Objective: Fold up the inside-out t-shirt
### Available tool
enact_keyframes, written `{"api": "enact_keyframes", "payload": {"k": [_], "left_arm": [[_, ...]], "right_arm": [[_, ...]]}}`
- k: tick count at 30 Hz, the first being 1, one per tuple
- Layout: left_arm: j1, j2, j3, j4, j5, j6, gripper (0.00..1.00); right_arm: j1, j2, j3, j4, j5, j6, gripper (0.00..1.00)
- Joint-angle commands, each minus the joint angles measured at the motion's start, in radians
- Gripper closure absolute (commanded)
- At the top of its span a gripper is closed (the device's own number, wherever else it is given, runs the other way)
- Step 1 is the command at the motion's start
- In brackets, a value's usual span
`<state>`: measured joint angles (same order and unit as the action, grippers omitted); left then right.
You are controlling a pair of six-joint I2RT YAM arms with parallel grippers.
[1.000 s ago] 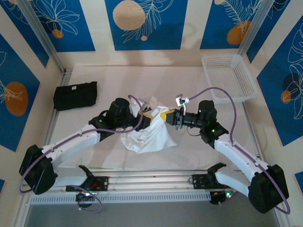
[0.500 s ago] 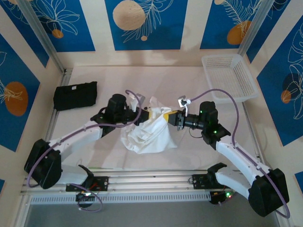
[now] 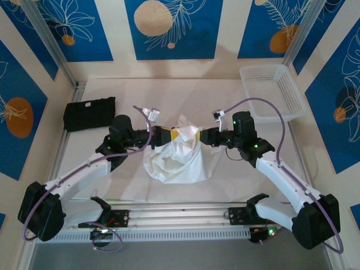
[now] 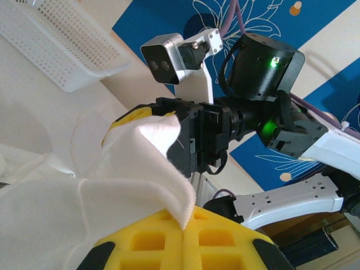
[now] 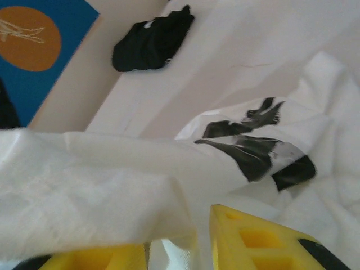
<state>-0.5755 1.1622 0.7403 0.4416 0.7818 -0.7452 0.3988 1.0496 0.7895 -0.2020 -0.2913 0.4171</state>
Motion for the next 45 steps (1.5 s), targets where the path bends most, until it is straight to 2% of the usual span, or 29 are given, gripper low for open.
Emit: {"api": "enact_keyframes", "payload": {"k": [1,3,6,9,12,17,22,28,30,32,35,38,43,45], "left_arm": [[0.012,-0.001,-0.004,0.077,0.018,-0.045,1.00],[0.012,0.005,0.000,0.063,-0.003,-0.049,1.00],[0.013,0.013,0.008,0.039,-0.025,-0.051,1.00],[0.014,0.017,0.011,0.033,-0.038,-0.052,1.00],[0.014,0.019,0.013,0.030,-0.044,-0.054,1.00],[0.013,0.019,0.013,0.028,-0.047,-0.051,1.00],[0.014,0.017,0.010,0.029,-0.045,-0.048,1.00],[0.013,0.017,0.003,0.034,-0.044,-0.043,1.00],[0.014,0.017,0.001,0.039,-0.041,-0.044,1.00],[0.013,0.017,-0.002,0.041,-0.041,-0.042,1.00],[0.013,0.018,-0.004,0.030,-0.048,-0.027,1.00],[0.017,0.013,-0.008,-0.042,-0.095,0.036,1.00],[0.016,0.006,0.014,-0.277,-0.300,0.217,0.74],[0.011,0.001,0.013,-0.308,-0.336,0.255,0.68]], "right_arm": [[-0.002,-0.050,0.048,-0.226,0.095,-0.094,0.65],[0.002,-0.114,0.029,-0.235,0.068,-0.139,0.63],[0.006,-0.200,0.000,-0.228,-0.037,-0.185,0.64],[0.035,-0.238,-0.043,-0.121,-0.200,-0.161,0.67],[0.100,-0.217,-0.070,0.006,-0.262,-0.120,0.68],[0.185,-0.121,-0.071,0.179,-0.181,-0.037,0.66],[0.186,-0.052,-0.071,0.306,-0.131,0.044,0.63],[0.187,-0.035,-0.083,0.367,-0.098,0.077,0.63],[0.187,-0.026,-0.078,0.370,-0.089,0.084,0.68],[0.188,-0.021,-0.076,0.383,-0.092,0.092,0.77],[0.179,-0.028,-0.058,0.371,-0.106,0.096,0.97],[0.145,-0.071,-0.022,0.313,-0.153,0.108,1.00],[0.108,-0.103,0.010,0.311,-0.281,0.196,1.00],[0.109,-0.095,0.009,0.334,-0.305,0.226,1.00]]}}
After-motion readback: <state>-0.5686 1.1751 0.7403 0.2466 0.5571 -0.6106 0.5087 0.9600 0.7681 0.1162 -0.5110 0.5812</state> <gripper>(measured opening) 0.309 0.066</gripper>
